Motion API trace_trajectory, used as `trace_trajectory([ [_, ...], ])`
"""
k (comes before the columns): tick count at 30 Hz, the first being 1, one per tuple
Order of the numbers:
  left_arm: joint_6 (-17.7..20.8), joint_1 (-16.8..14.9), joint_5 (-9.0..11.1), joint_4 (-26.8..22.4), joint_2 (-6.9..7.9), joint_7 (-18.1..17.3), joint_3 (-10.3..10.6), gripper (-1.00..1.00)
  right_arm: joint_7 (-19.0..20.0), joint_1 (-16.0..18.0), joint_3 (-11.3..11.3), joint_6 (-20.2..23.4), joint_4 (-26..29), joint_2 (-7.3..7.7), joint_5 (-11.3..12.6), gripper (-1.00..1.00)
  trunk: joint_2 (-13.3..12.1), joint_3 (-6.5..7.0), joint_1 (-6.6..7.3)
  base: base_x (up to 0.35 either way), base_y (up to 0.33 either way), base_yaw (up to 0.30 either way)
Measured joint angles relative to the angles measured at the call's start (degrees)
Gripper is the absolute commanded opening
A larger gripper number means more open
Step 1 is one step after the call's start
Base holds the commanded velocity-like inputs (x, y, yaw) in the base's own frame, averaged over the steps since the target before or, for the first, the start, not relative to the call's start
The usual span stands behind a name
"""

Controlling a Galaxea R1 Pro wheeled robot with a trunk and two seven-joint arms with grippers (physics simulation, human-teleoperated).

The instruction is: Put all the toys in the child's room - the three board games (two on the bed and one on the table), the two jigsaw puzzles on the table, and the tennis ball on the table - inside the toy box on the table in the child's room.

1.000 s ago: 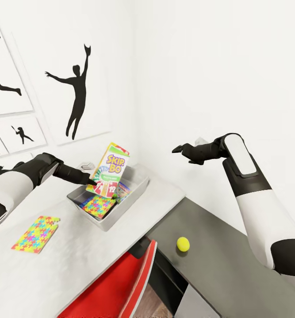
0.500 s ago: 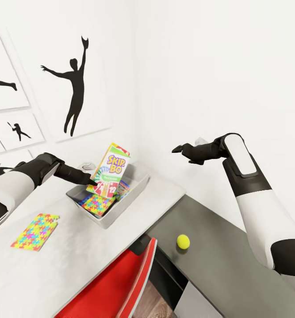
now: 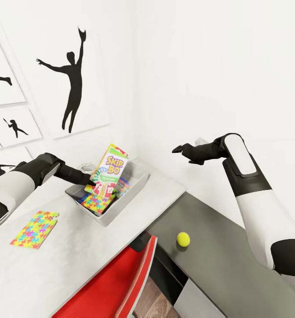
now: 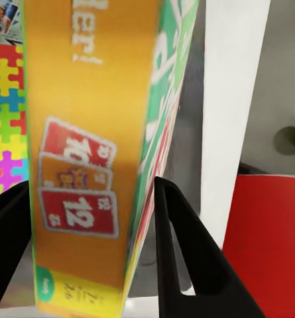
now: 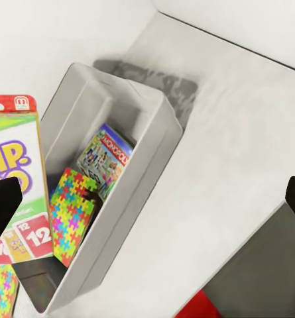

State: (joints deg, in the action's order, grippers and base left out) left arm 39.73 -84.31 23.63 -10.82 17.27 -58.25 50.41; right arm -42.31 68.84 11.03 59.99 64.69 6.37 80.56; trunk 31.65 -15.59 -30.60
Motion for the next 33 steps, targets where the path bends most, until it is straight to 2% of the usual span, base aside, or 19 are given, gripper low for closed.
trace_trajectory([
  [27,-0.5,0.0,0.0,0.0,0.04,0.5,0.1,-1.0,0.2,-1.1,-0.1,0.0,-0.1,-0.01,0.0,1.0,0.0,-2.55,0.0,0.0,0.0,0.0],
  [33,-0.5,0.0,0.0,0.0,0.13,2.1,-0.2,-1.0,0.2,-1.2,0.0,-0.2,-0.1,0.0,0.0,1.0,0.0,-2.94,0.0,0.0,0.0,0.0],
])
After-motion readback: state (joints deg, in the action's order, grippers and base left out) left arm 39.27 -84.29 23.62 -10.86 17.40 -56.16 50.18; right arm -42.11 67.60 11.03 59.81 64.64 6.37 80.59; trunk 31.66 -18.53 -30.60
